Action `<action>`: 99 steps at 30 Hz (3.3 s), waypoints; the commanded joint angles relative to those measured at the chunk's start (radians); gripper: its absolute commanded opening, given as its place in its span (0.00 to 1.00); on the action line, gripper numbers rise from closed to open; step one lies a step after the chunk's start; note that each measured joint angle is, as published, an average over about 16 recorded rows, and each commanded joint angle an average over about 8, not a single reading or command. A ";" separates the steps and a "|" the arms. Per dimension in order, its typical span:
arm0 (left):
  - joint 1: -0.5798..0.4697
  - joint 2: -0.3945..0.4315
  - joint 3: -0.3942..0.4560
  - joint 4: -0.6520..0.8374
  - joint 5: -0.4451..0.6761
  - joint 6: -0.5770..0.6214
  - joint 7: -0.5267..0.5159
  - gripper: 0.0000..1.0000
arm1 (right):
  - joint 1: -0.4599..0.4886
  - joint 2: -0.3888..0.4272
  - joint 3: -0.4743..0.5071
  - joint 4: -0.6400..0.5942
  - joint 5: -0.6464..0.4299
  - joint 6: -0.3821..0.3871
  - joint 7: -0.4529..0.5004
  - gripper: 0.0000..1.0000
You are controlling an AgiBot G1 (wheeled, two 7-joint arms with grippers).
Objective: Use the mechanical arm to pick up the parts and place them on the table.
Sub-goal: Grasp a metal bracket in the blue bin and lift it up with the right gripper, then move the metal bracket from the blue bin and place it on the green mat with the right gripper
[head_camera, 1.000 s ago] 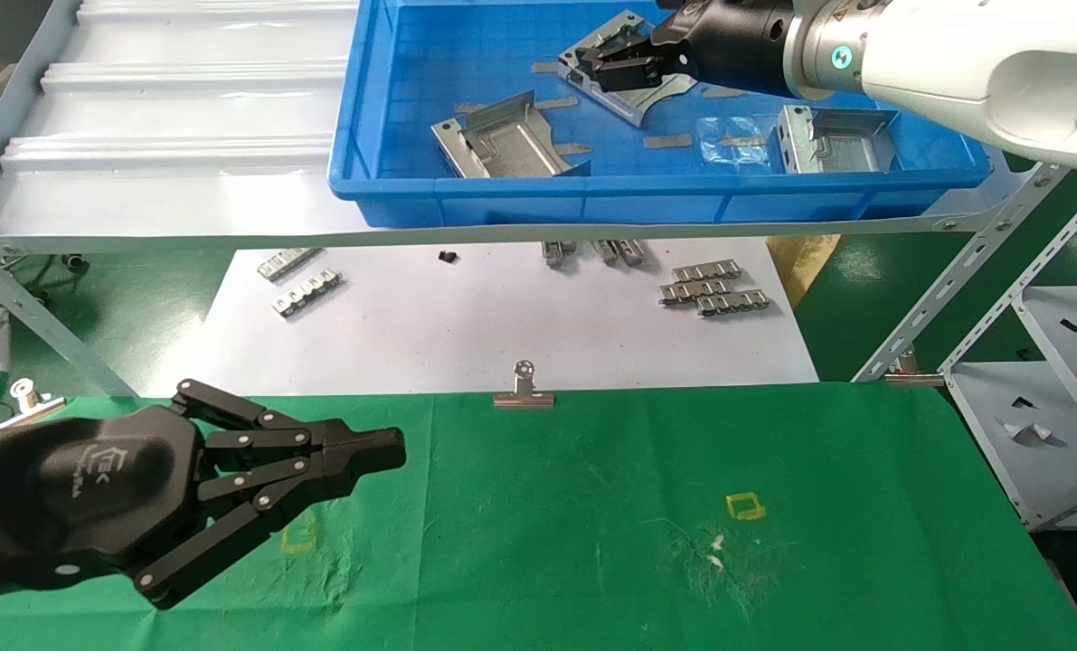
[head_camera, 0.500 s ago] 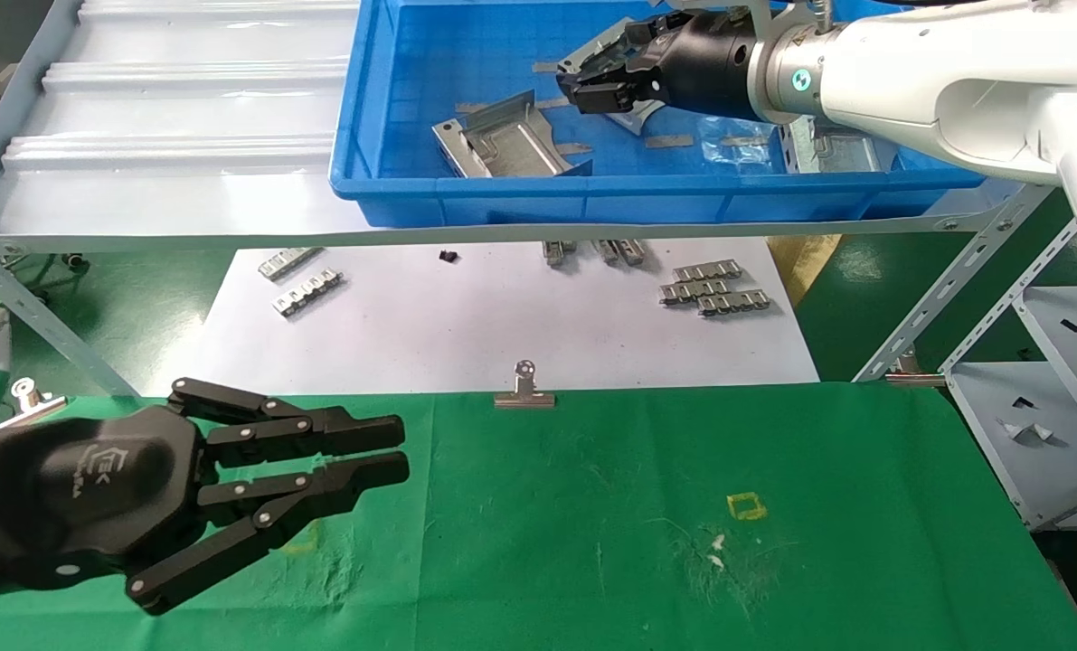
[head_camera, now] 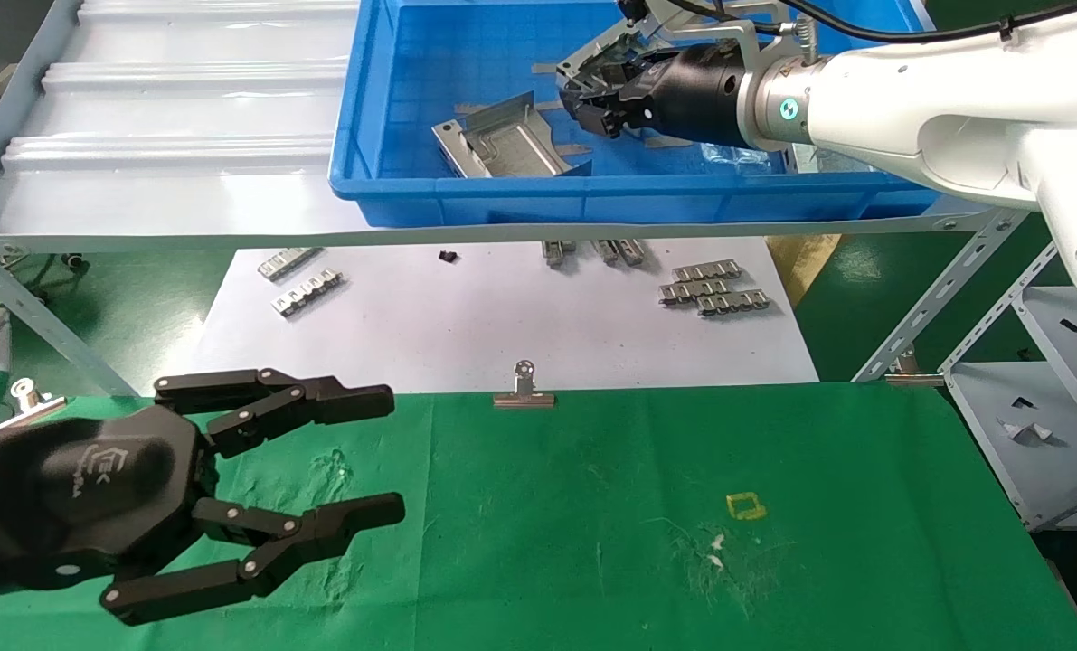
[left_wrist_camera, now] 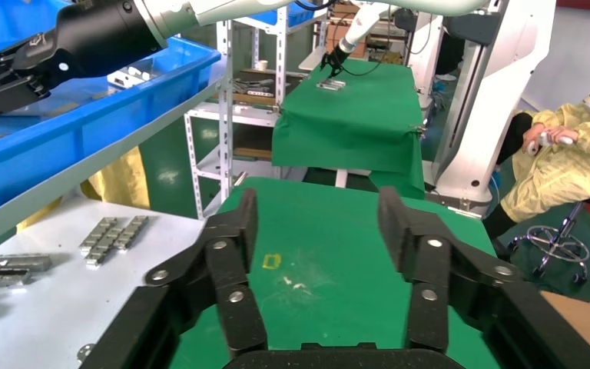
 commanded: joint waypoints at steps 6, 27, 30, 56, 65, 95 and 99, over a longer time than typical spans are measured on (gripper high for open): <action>0.000 0.000 0.000 0.000 0.000 0.000 0.000 1.00 | -0.001 0.001 -0.033 0.013 0.016 0.008 0.013 0.00; 0.000 0.000 0.000 0.000 0.000 0.000 0.000 1.00 | 0.033 0.005 -0.093 0.032 0.094 -0.013 -0.022 0.00; 0.000 0.000 0.000 0.000 0.000 0.000 0.000 1.00 | 0.049 0.008 -0.090 0.032 0.117 -0.027 -0.039 0.00; 0.000 0.000 0.000 0.000 0.000 0.000 0.000 1.00 | 0.229 0.309 -0.162 0.116 0.176 -0.877 -0.281 0.00; 0.000 0.000 0.000 0.000 0.000 0.000 0.000 1.00 | 0.148 0.538 -0.344 0.529 0.384 -0.875 -0.140 0.00; 0.000 0.000 0.000 0.000 0.000 0.000 0.000 1.00 | -0.040 0.353 -0.746 0.112 0.246 -0.788 -0.622 0.00; 0.000 0.000 0.000 0.000 0.000 0.000 0.000 1.00 | -0.056 0.318 -0.749 0.039 0.241 -0.784 -0.673 0.00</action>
